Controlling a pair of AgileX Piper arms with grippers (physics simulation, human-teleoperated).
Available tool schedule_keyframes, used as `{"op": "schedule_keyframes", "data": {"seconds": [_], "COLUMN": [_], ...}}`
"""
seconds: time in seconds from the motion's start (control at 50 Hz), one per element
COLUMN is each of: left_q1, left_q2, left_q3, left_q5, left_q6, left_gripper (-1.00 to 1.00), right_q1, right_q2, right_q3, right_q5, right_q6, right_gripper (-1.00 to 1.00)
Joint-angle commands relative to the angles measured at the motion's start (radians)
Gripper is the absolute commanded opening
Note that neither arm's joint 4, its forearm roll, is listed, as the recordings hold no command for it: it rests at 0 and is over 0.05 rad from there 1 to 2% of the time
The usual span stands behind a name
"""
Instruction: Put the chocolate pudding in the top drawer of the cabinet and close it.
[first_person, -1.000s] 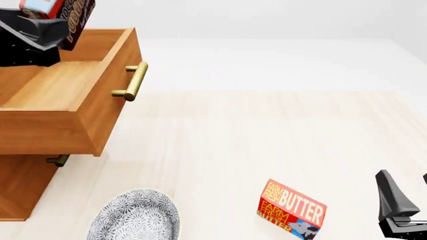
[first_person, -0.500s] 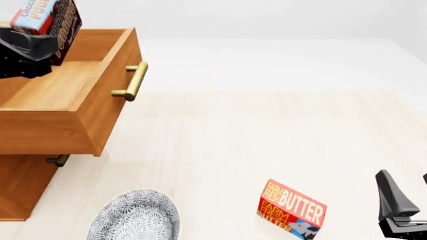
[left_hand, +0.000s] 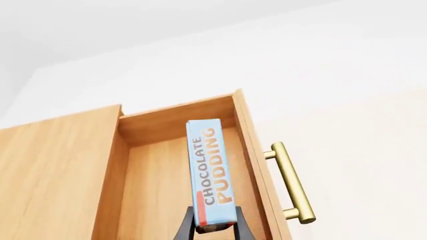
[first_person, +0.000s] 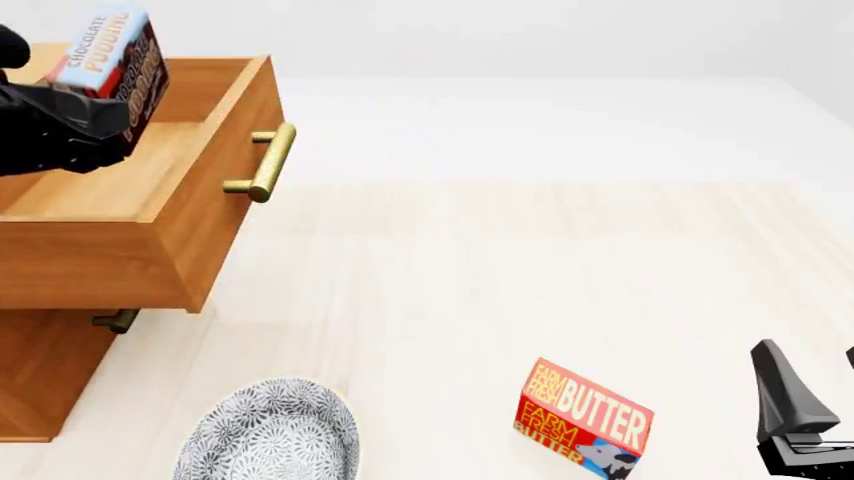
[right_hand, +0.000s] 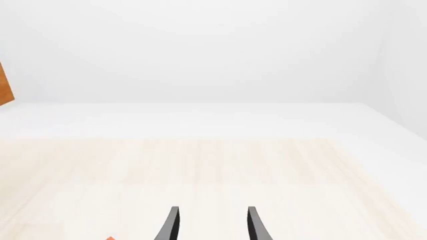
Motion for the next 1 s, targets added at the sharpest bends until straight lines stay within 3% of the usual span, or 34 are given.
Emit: {"op": "schedule_keyframes", "data": {"seconds": [0.02,0.68,1.0], "left_q1": [0.028,0.080,0.125], "left_q2": [0.016,0.162,0.209], "left_q3": [0.007,-0.044,-0.009], "left_q5": [-0.004,-0.071,-0.123], "left_q6": [0.017,-0.020,-0.021], "left_gripper": [-1.00,-1.00,-1.00], "right_q1": [0.000,0.000,0.000], "right_q2": [0.000,0.000,0.000], "right_q3": [0.000,0.000,0.000], "right_q5": [0.000,0.000,0.000], "right_q6": [0.000,0.000,0.000], "right_gripper": [1.00,1.00,1.00]}}
